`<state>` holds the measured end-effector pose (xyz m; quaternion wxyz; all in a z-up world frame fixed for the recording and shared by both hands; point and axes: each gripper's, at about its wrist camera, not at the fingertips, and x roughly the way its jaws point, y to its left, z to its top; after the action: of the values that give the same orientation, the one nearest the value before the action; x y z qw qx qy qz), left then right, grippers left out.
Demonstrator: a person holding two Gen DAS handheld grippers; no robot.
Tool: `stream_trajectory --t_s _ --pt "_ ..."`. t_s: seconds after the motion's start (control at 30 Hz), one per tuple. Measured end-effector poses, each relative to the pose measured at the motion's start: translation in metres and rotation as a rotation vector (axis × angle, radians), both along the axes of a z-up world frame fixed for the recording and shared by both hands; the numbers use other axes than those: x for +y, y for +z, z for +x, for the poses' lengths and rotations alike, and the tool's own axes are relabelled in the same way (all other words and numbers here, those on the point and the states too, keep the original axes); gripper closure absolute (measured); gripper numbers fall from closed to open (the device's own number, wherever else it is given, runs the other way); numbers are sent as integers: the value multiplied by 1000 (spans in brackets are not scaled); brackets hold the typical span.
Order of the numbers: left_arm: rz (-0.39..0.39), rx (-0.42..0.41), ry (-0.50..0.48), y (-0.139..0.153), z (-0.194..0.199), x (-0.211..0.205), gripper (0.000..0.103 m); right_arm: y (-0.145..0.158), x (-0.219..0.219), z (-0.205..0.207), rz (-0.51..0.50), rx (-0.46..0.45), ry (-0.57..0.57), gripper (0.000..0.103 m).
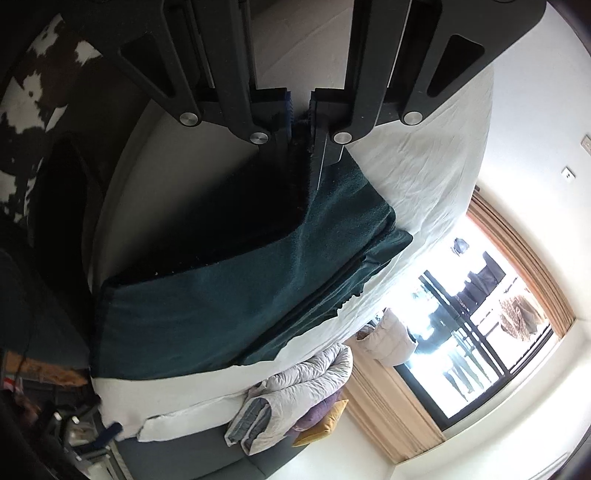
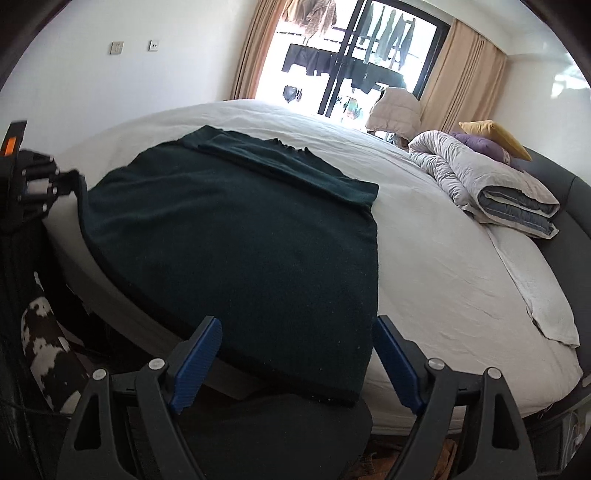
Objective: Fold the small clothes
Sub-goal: 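Grasp the sweater hem edges with both tools, then lift the hem with both tools and fold it over toward the collar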
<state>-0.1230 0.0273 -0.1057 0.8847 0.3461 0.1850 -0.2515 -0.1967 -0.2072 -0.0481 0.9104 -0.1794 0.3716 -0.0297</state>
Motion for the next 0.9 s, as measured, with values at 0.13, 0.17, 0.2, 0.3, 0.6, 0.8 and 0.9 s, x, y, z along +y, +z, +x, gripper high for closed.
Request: stream_trajectory --t_s 0.13,0.17,0.2,0.3,0.6,0.8,0.9 --pt "-125 50 70 23 18 10 98 -18 23 2 -115 30 66 28" --pt "-152 55 86 28 19 13 98 -22 29 3 -141 35 90 28" --pt "-171 57 97 32 20 16 98 -26 35 3 -166 40 113 28" --pt "-212 60 114 46 29 20 98 -37 47 7 -217 59 142 32" --pt "-233 37 109 59 33 18 98 -63 41 24 -398 134 103 49" --pt "-256 32 120 59 30 18 98 -63 23 24 -452 157 62 58" --pt "-260 25 120 60 30 17 98 -64 16 23 -482 171 54 59"
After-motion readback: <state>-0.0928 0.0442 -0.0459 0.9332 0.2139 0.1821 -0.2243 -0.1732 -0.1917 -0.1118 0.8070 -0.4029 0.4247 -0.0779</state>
